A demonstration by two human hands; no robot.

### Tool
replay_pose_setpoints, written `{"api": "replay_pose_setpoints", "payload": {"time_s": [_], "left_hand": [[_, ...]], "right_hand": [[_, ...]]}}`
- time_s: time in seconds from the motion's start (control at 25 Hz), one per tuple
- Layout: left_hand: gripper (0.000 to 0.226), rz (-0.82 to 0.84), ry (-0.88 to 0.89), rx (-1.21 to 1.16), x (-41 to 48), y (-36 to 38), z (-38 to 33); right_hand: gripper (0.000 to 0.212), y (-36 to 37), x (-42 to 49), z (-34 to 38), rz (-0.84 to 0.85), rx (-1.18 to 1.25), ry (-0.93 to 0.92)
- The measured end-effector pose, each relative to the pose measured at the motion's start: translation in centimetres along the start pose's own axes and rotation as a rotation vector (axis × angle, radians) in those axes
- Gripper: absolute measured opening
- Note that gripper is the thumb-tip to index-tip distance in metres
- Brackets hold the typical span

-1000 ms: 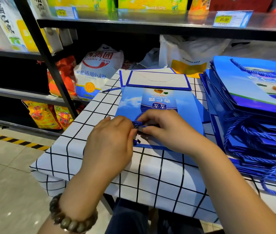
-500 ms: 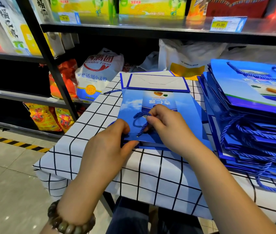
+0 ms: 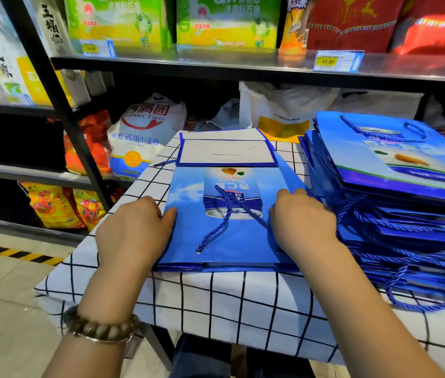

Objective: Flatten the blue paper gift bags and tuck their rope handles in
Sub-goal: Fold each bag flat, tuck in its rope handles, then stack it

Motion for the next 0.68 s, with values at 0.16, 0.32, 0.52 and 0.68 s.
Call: {"api": "replay_pose_setpoints", "payload": {"time_s": [0.16,0.32,0.52,0.68], "left_hand": [[0.039,0.149,-0.04,-0.164,1.1,1.8,0.9],[0.031,0.075,-0.026,-0.336,1.1,0.0,2.1],[0.022,-0.146,0.008,-0.491,0.4,-6.0,3.0],[0.025,-0.239,0.078,-0.64,0.7,-10.7,0.2]], "right_hand": [[0.04,1.0,0.4,-1.0,0.017,0.052,0.085],[0.041,1.3,0.5,-1.0,0.038,0.325,0.125],[0.028,-4.7,0.1,0.7,-0.248,0.456,-0.014],[0.037,-12.5,-0.4,-0.6,-0.532,0.394,-0.082]]}}
Point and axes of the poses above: each hand's wrist, its own x-axis towards the middle knuckle, its own y-axis out of the palm, z = x × y, the point moved 8 cm from there along x, towards the middle knuckle, and after that the axes turned 11 degrees about -y, right-handed, at the moved point
